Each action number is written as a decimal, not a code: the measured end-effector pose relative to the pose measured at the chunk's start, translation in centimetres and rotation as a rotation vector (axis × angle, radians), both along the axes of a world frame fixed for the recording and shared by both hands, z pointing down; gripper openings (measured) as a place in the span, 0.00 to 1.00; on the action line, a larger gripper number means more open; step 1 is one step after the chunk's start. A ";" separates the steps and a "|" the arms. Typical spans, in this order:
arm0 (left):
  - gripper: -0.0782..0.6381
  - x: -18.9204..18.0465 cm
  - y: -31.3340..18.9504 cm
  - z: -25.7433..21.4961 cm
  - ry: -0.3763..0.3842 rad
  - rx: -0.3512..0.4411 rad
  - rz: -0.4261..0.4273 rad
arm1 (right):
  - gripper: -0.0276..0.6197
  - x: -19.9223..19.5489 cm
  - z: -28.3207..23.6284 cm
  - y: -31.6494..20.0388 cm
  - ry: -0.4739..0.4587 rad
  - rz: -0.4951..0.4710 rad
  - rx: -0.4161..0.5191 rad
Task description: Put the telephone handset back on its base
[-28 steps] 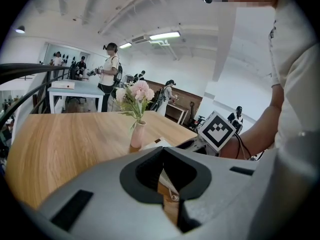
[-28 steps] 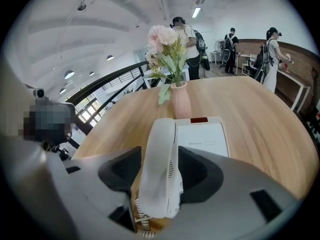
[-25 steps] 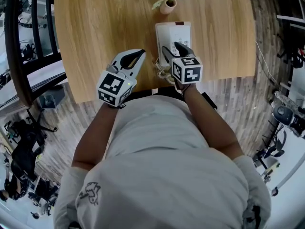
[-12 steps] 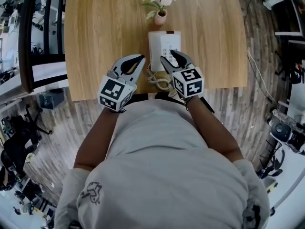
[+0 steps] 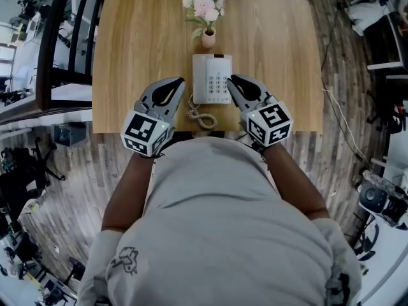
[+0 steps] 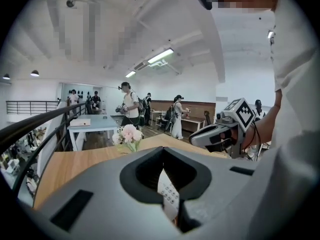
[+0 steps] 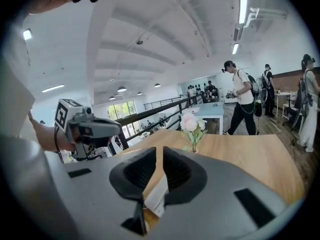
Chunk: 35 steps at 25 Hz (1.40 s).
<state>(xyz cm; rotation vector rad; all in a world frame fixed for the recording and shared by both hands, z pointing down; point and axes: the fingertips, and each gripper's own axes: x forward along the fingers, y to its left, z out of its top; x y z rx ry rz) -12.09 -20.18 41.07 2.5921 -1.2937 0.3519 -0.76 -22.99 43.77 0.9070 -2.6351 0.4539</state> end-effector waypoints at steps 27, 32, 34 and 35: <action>0.12 -4.6 8.9 -7.4 -0.047 0.126 -0.081 | 0.05 -1.6 -9.9 9.0 -0.182 -0.152 0.054; 0.12 -8.0 12.4 -8.1 -0.037 0.133 -0.055 | 0.05 -4.5 -11.1 12.5 -0.222 -0.120 0.043; 0.12 -9.3 13.8 -8.1 -0.038 0.135 -0.039 | 0.05 -5.7 -11.3 13.9 -0.226 -0.103 0.053; 0.12 -10.0 14.5 -8.0 -0.040 0.136 -0.031 | 0.05 -6.3 -11.3 14.6 -0.227 -0.093 0.056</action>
